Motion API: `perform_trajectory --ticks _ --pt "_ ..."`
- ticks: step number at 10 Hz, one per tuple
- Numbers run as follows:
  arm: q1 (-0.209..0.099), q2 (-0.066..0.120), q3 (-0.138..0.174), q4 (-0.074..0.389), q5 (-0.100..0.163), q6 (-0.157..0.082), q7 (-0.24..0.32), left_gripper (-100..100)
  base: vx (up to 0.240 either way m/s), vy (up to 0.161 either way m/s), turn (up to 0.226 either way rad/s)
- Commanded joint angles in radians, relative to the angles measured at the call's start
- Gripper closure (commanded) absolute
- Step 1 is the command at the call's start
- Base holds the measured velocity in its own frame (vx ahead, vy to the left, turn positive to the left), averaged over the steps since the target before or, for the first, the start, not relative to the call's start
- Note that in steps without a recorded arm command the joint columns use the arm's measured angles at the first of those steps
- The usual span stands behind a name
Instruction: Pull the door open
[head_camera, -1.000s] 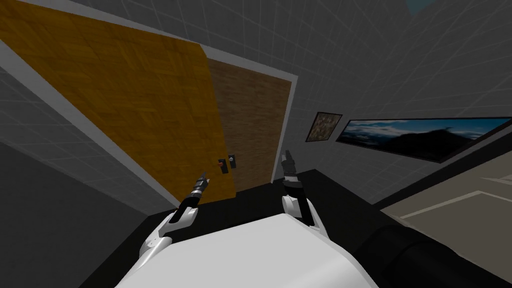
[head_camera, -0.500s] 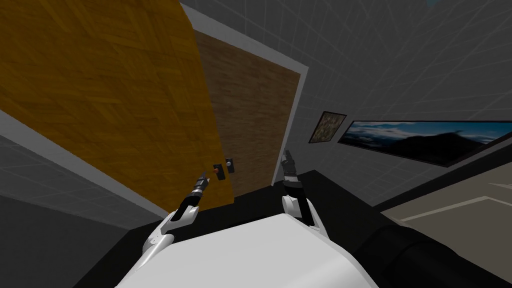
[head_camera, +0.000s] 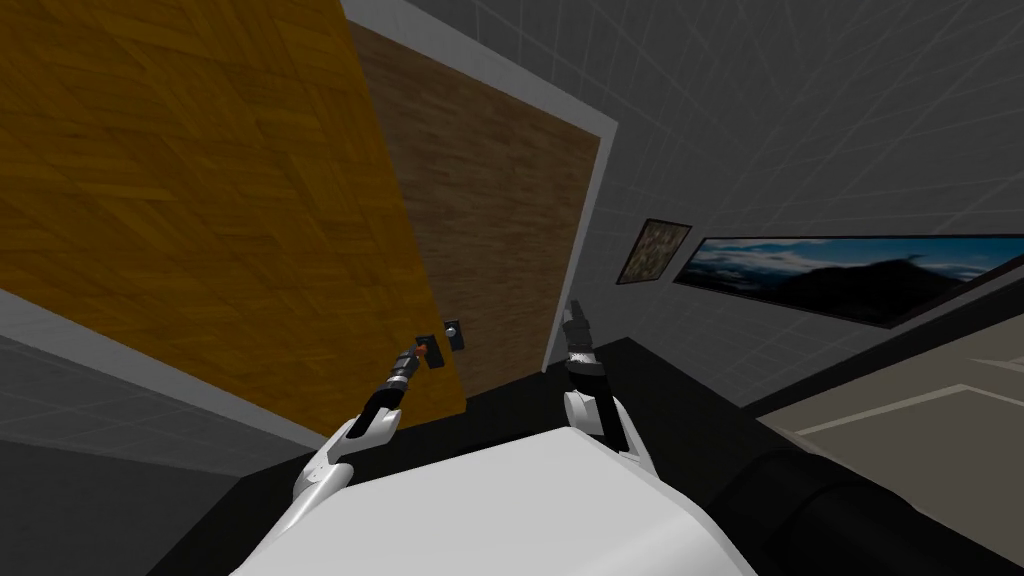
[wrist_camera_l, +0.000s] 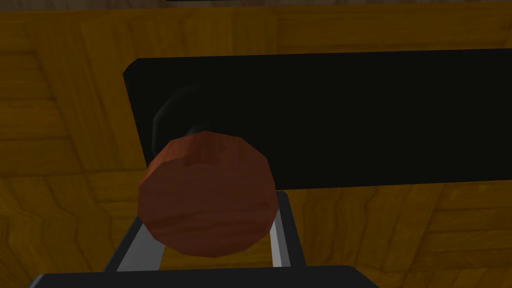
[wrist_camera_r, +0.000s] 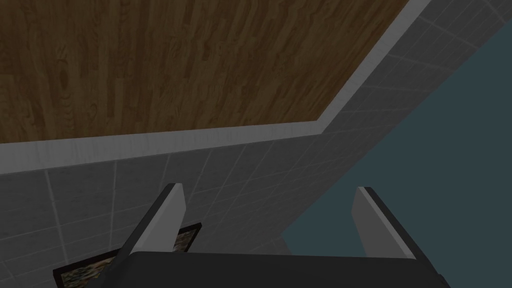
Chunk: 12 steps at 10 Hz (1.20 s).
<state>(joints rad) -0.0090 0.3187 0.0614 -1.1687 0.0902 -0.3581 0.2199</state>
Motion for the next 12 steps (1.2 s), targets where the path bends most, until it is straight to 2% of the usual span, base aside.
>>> perform_trajectory --ticks 1,3,6,9,12 --pt "0.004 -0.001 -0.001 0.003 0.000 0.002 0.000 100 -0.026 0.004 -0.001" --pt "0.004 -0.001 -0.001 0.003 0.000 0.002 0.000 100 -0.011 -0.002 0.006" --pt "0.029 0.024 -0.011 -0.002 0.002 -0.005 0.018 100 -0.157 0.063 -0.049" --pt "0.049 0.054 -0.044 -0.021 0.004 -0.021 0.049 100 -0.184 0.058 -0.099" --pt "0.066 0.088 -0.093 -0.049 0.004 -0.041 0.088 100 -0.207 0.123 -0.187"
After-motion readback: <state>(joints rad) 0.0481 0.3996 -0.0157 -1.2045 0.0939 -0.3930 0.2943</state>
